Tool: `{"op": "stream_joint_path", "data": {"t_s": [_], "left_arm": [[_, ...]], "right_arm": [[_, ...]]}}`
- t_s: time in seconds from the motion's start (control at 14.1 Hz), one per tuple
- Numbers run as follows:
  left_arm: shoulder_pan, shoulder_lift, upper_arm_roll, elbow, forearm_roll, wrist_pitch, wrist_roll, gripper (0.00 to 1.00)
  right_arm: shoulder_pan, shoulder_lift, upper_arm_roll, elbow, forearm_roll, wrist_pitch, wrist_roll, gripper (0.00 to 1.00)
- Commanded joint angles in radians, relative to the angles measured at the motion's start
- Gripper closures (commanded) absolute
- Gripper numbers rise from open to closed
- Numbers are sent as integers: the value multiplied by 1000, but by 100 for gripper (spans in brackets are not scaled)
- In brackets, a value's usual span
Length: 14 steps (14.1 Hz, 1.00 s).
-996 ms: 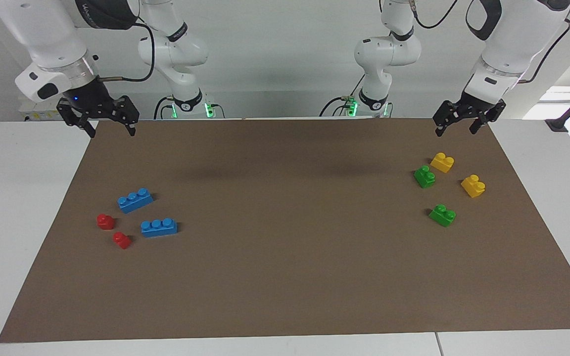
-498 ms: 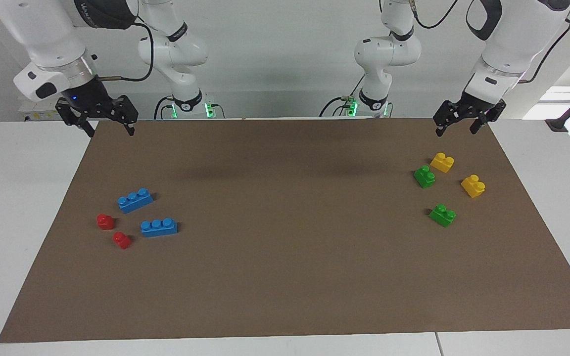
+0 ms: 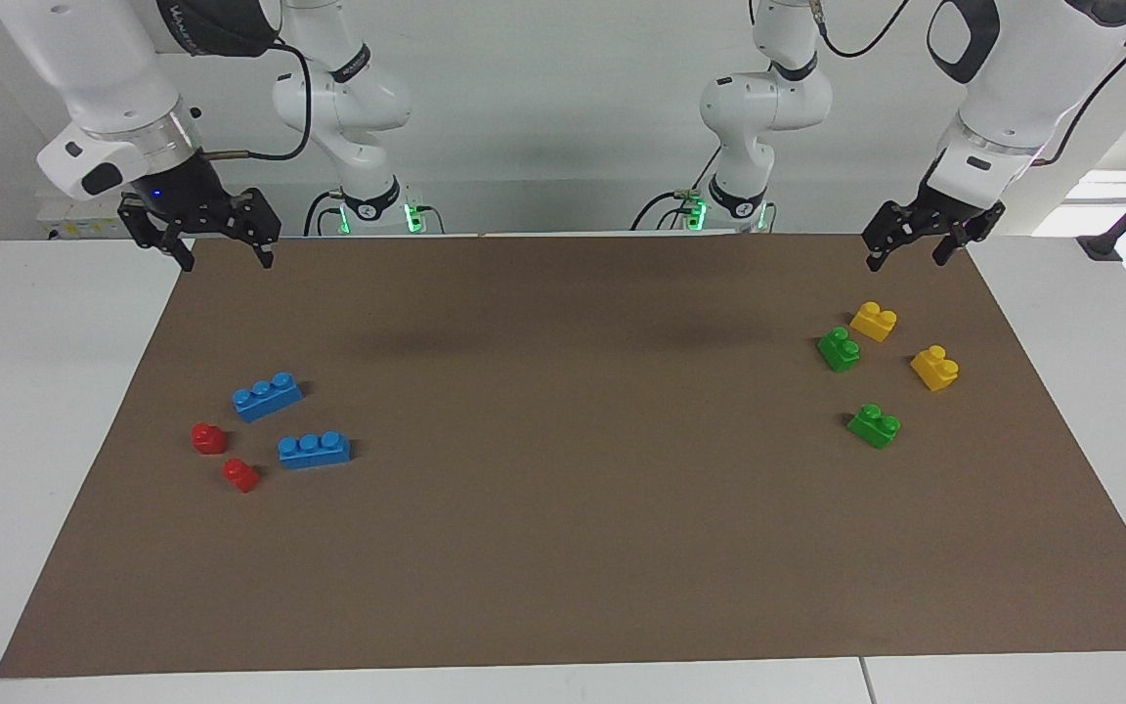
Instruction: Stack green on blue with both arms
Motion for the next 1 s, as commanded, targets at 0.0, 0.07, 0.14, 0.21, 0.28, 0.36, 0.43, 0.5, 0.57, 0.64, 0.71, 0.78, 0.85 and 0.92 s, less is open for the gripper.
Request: {"op": "stream_joint_path", "data": {"t_s": [0.0, 0.07, 0.14, 0.21, 0.28, 0.36, 0.43, 0.5, 0.57, 0.64, 0.71, 0.78, 0.85, 0.92], "left_arm": [[4, -65, -3, -104, 10, 84, -114, 0], [4, -69, -3, -123, 8, 98, -151, 0], [4, -68, -3, -128, 7, 100, -194, 0], [4, -66, -3, -137, 7, 101, -243, 0], [4, -66, -3, -154, 5, 117, -290, 0], [4, -65, -3, -170, 5, 144, -335, 0], [4, -66, -3, -189, 5, 166, -387, 0], [4, -66, -3, -204, 5, 187, -441, 0], [7, -65, -3, -218, 5, 204, -476, 0], [19, -60, -2, -226, 2, 213, -492, 0], [30, -56, -3, -229, 1, 218, -492, 0], [33, -45, -2, -233, -5, 227, -495, 0], [36, -30, -2, -235, -12, 242, -504, 0], [42, -16, -3, -235, -12, 258, -525, 0]], "right_arm": [[-11, -14, 3, -30, -4, 37, 162, 1], [-18, -7, 3, -30, -4, 40, 227, 1], [-26, -2, 3, -29, -2, 42, 291, 1], [-34, 3, 0, -30, 1, 42, 358, 2], [-48, 9, 0, -30, 25, 40, 444, 2], [-63, 22, 0, -30, 65, 40, 519, 2], [-78, 33, 0, -32, 94, 40, 573, 4], [-95, 56, -2, -30, 125, 37, 598, 4], [-123, 88, -2, -21, 168, 31, 615, 5], [-141, 117, -3, -9, 206, 26, 640, 5], [-152, 143, -3, 2, 231, 23, 685, 5], [-157, 174, -3, 7, 257, 34, 744, 5], [-161, 200, -3, 13, 291, 46, 810, 5], [-163, 223, -5, 23, 318, 57, 851, 5]]}}
